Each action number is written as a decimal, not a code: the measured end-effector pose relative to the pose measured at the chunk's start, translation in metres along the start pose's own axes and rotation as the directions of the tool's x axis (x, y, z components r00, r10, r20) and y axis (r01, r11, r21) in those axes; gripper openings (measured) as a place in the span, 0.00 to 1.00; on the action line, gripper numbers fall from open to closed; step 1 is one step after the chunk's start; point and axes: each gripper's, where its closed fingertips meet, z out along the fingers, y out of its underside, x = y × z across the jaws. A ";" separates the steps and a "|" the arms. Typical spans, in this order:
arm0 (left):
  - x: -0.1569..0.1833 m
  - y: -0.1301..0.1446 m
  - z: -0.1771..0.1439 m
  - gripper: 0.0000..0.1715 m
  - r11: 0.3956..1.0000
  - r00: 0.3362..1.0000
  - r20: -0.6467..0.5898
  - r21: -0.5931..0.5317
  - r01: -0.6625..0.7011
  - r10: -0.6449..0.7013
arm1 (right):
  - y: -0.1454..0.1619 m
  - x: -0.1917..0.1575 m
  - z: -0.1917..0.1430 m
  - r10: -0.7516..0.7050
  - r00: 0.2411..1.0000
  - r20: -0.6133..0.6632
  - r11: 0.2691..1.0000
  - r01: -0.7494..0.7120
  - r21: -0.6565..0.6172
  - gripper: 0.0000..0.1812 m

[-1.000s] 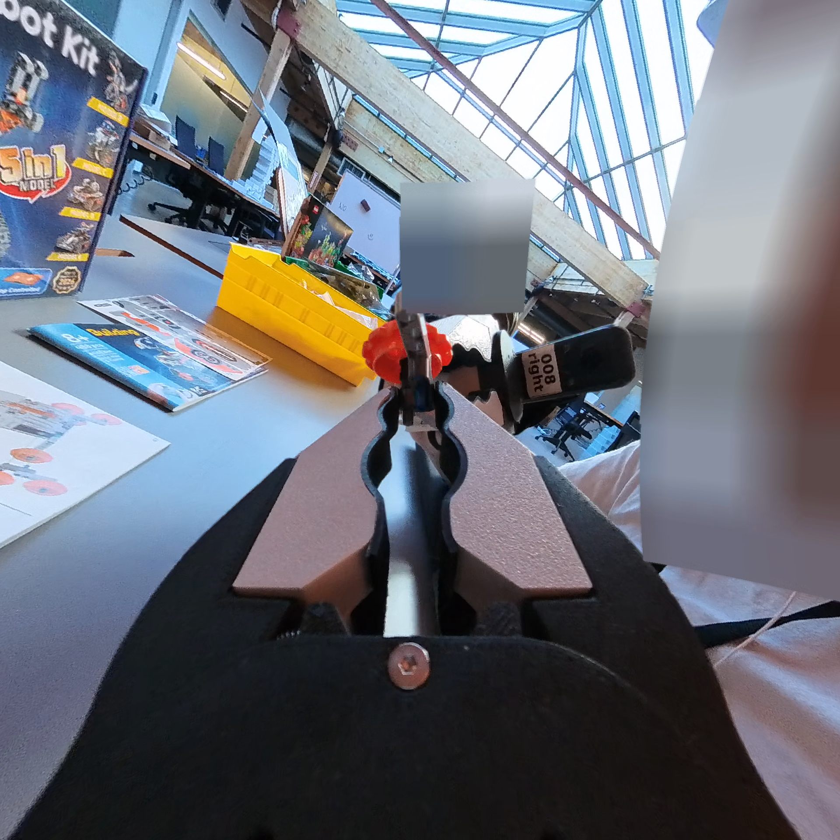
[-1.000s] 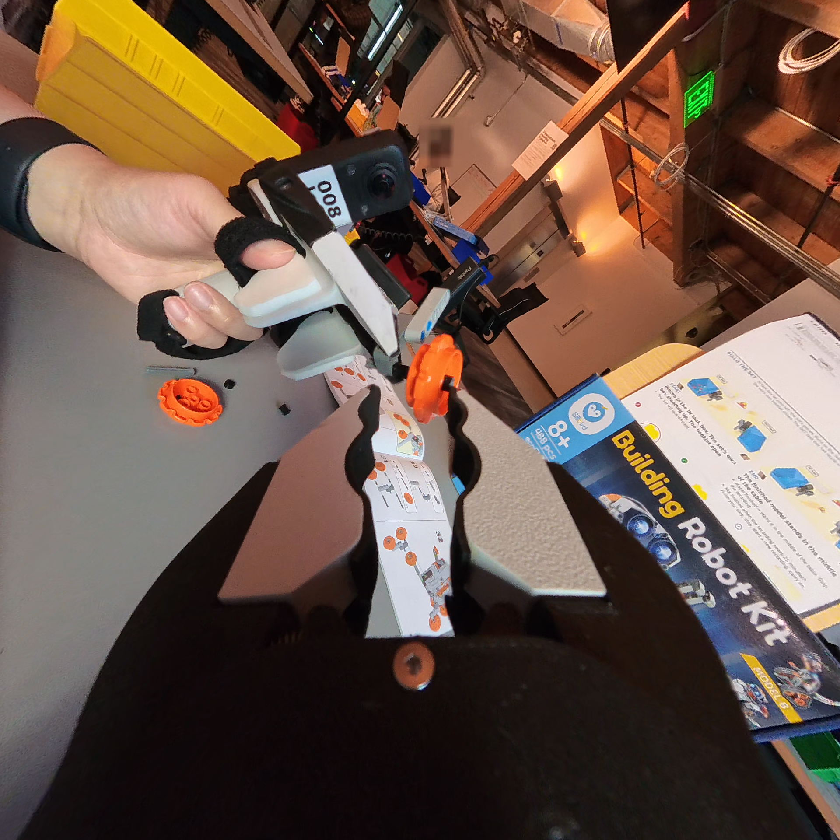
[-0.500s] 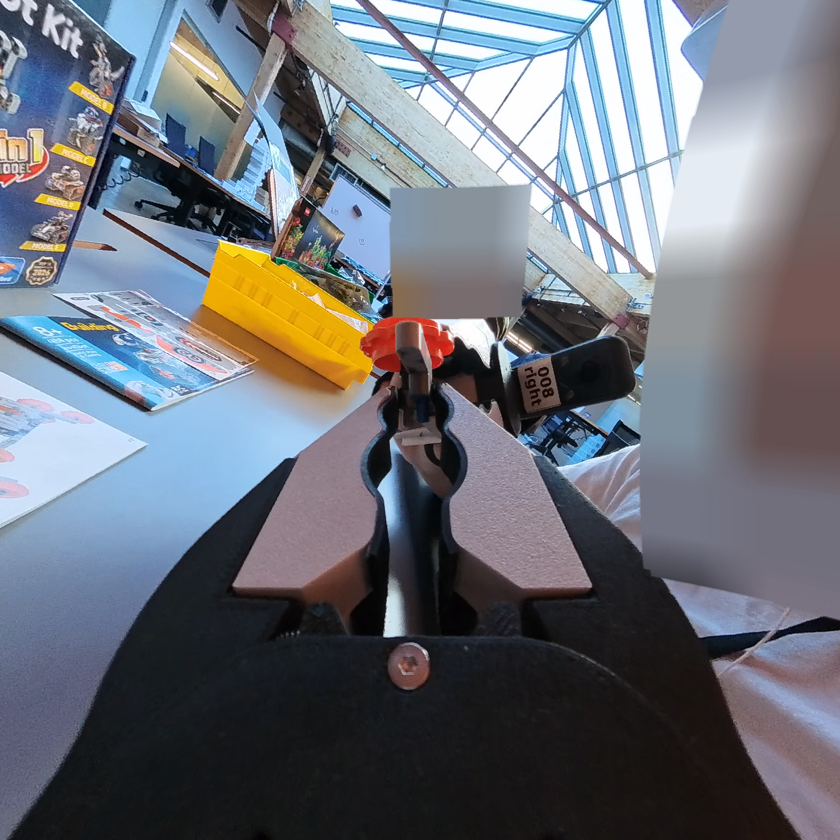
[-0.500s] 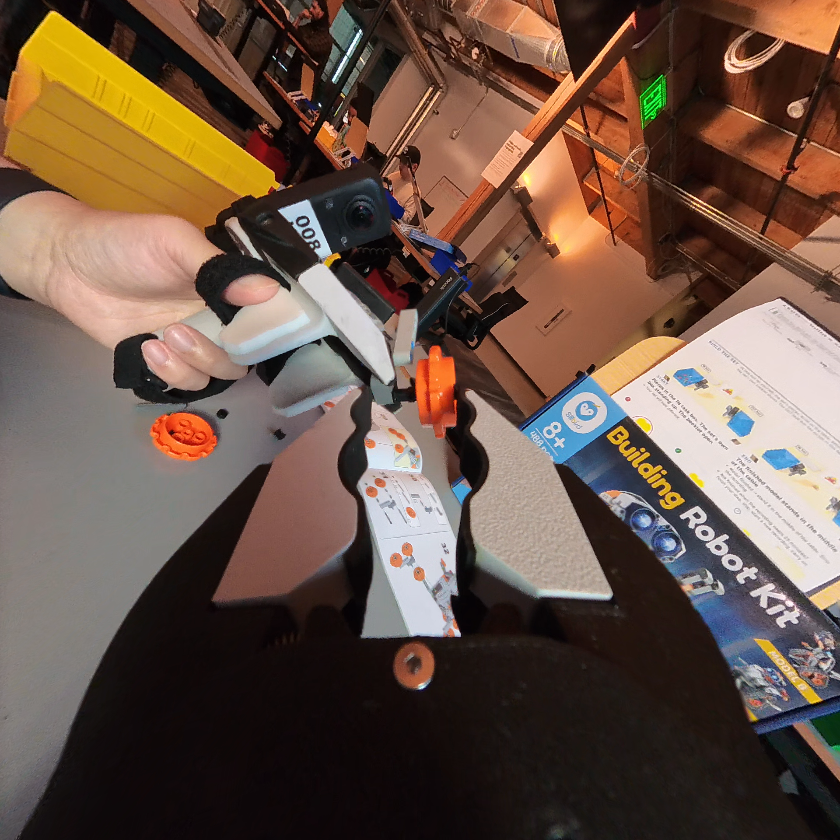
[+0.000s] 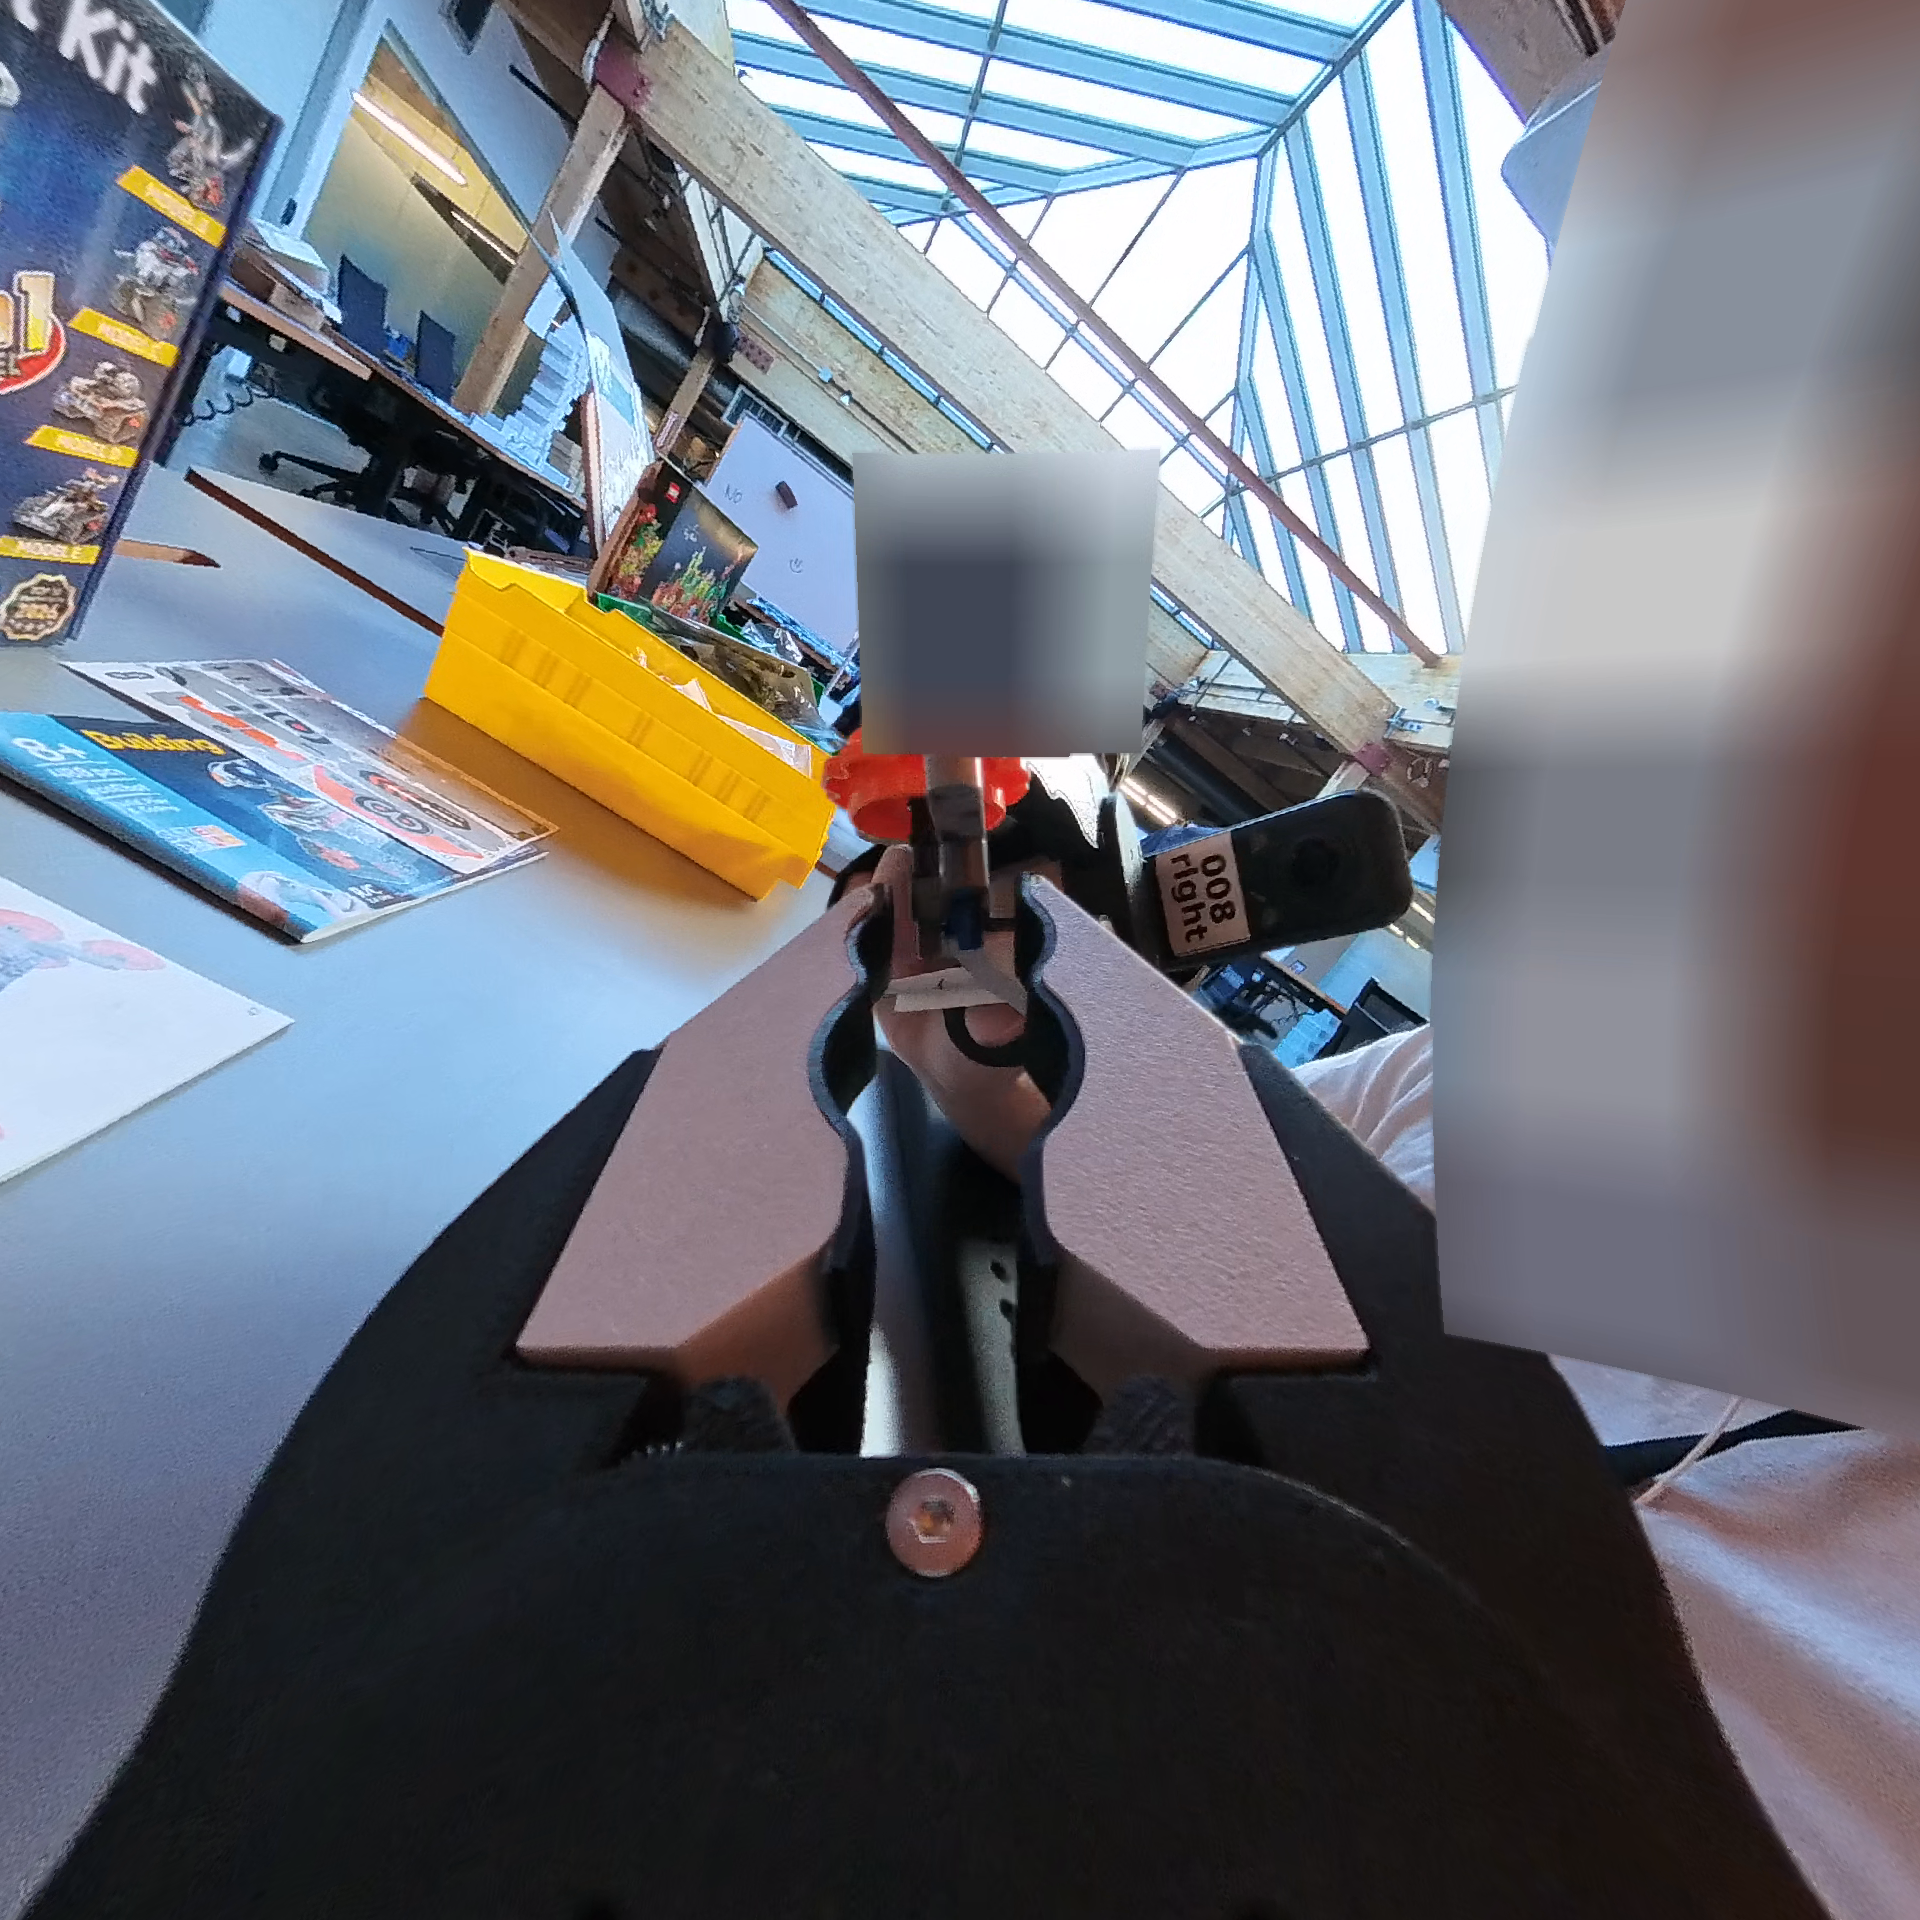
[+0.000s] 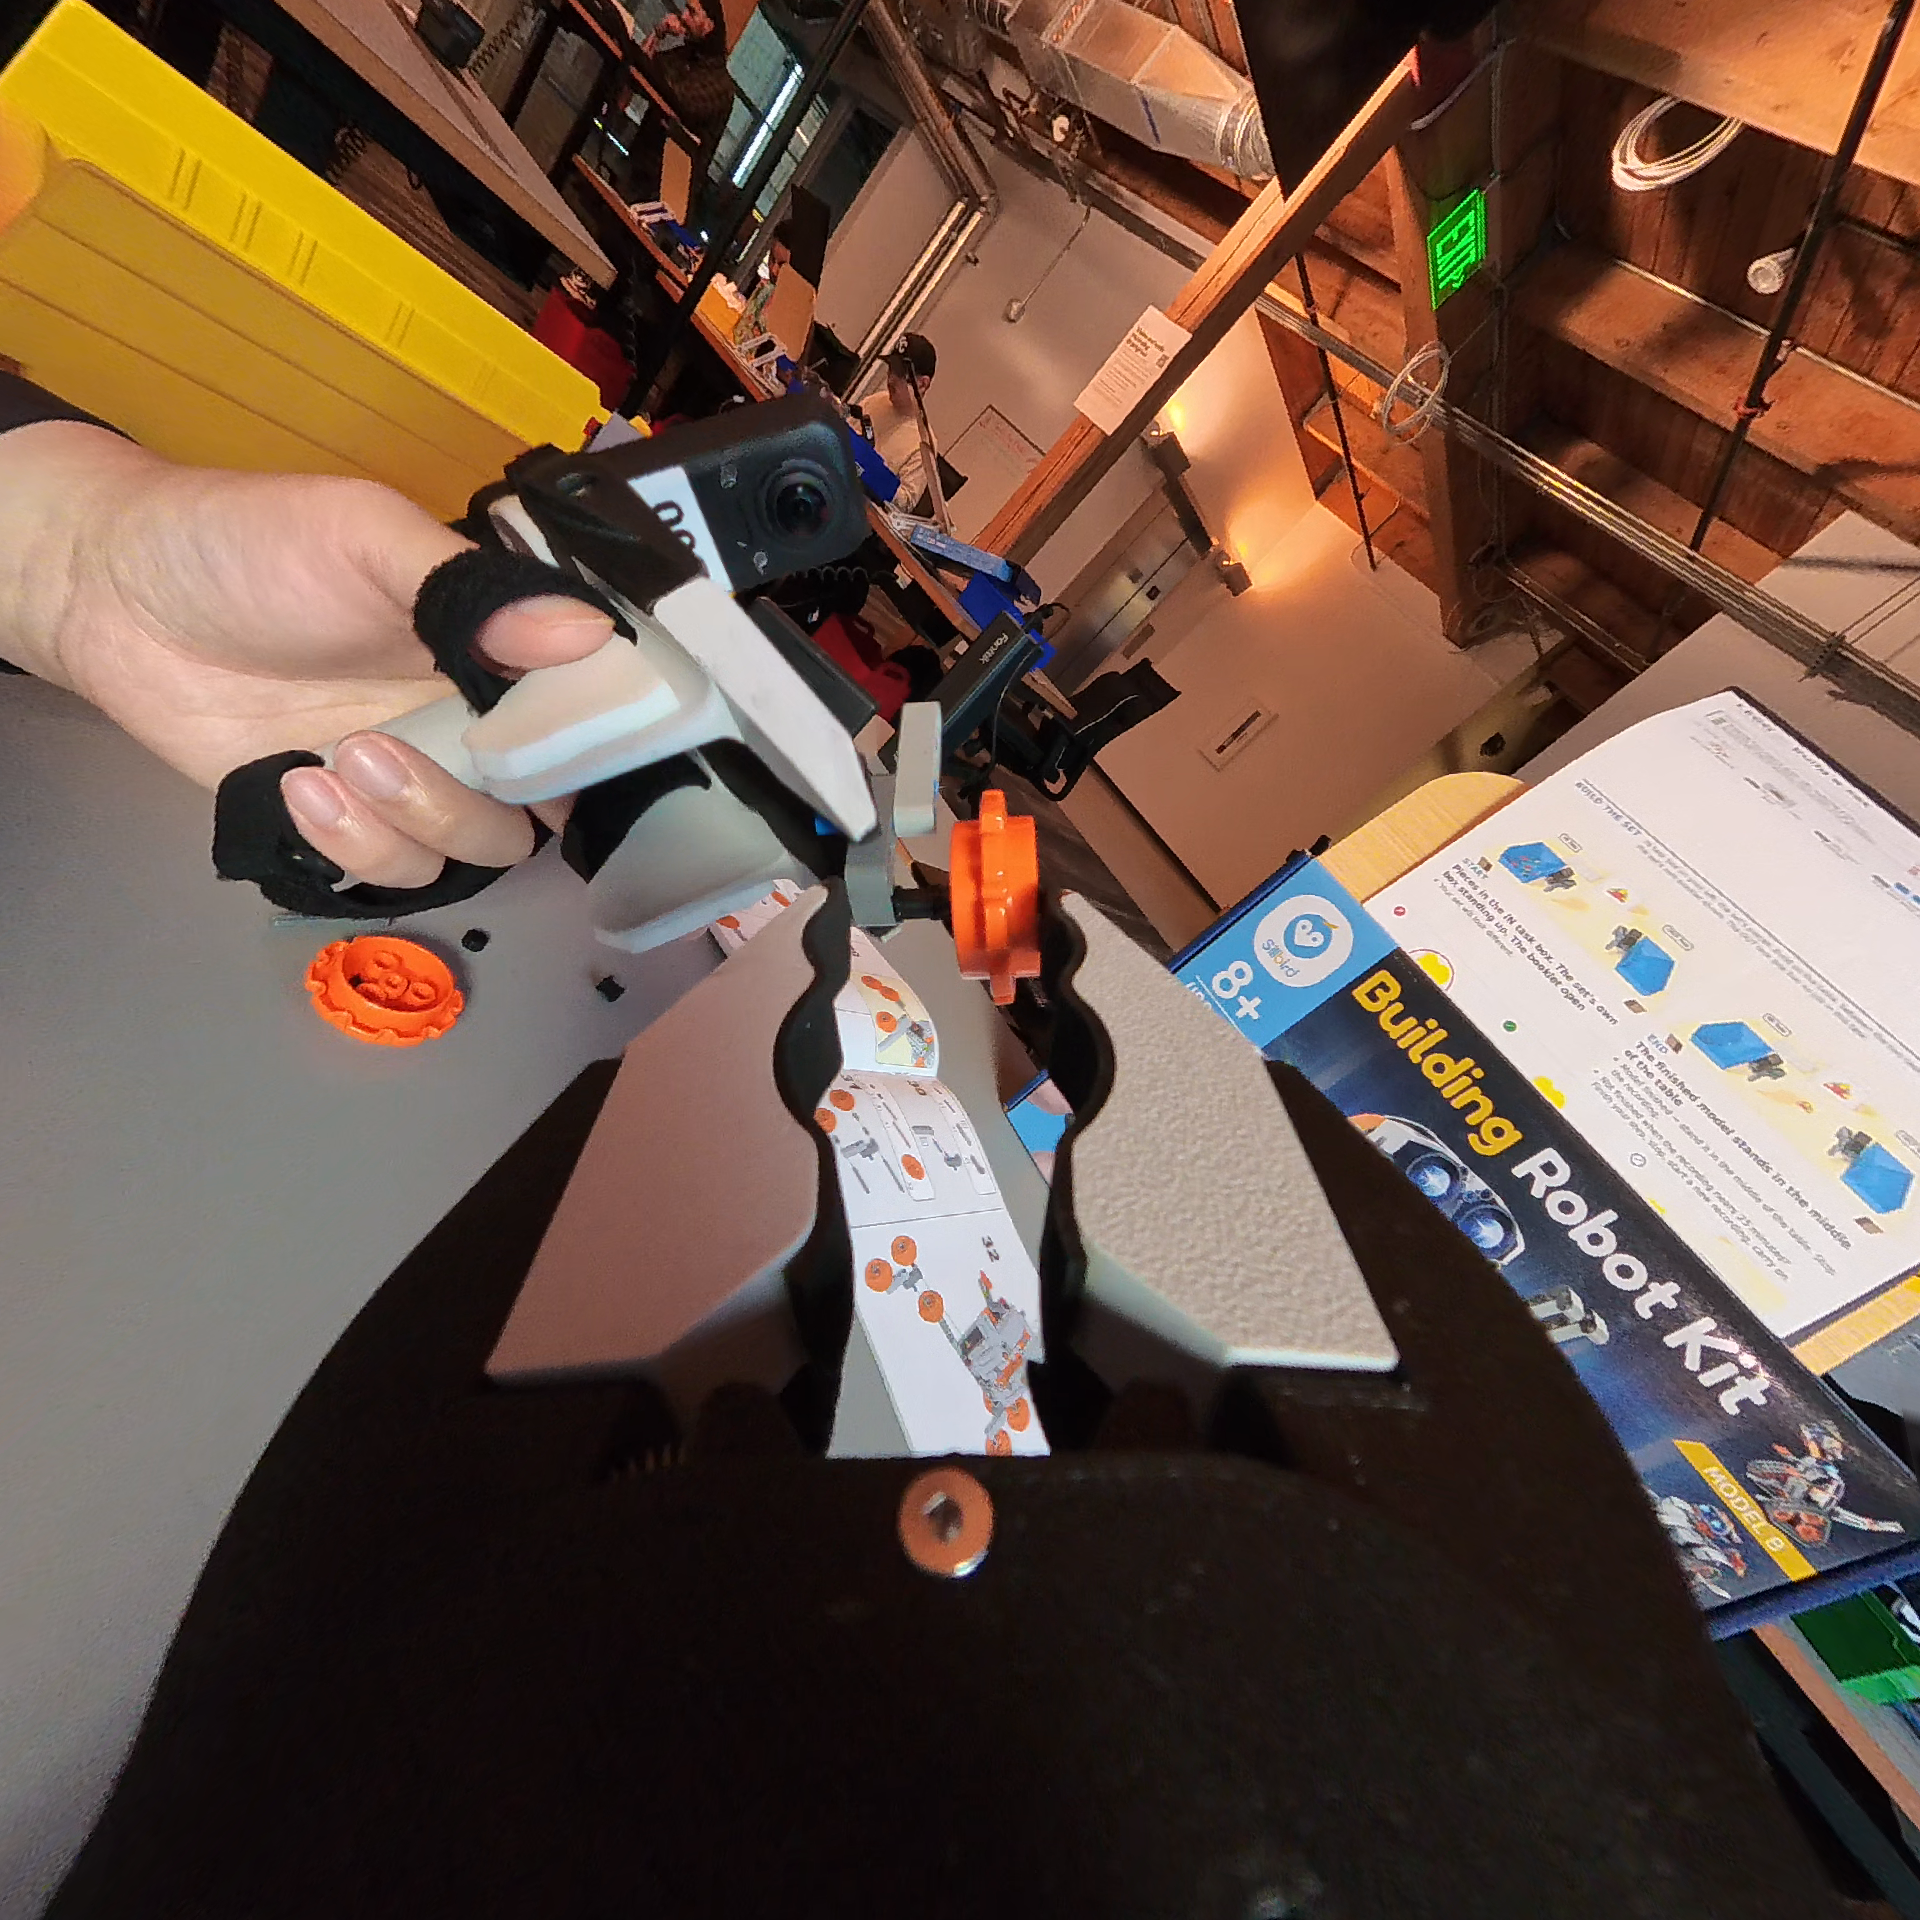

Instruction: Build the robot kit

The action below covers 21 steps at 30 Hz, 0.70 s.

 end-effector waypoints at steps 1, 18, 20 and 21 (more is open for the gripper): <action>0.000 -0.002 -0.001 0.13 1.000 1.000 -0.006 0.010 0.010 -0.010 | 0.000 0.000 0.000 -0.004 1.000 0.004 1.000 0.004 0.000 0.20; 0.003 -0.005 -0.005 0.03 0.995 0.994 0.038 -0.005 -0.102 0.102 | 0.003 -0.005 0.001 -0.054 0.998 0.028 0.998 0.054 -0.011 0.20; 0.003 -0.005 -0.005 0.03 0.994 0.993 0.042 -0.003 -0.111 0.111 | 0.002 -0.004 0.001 -0.061 0.998 0.020 0.998 0.061 -0.010 0.20; 0.004 -0.005 -0.005 0.03 0.993 0.992 0.042 -0.001 -0.116 0.116 | 0.002 -0.003 0.001 -0.064 0.998 0.016 0.998 0.065 -0.009 0.20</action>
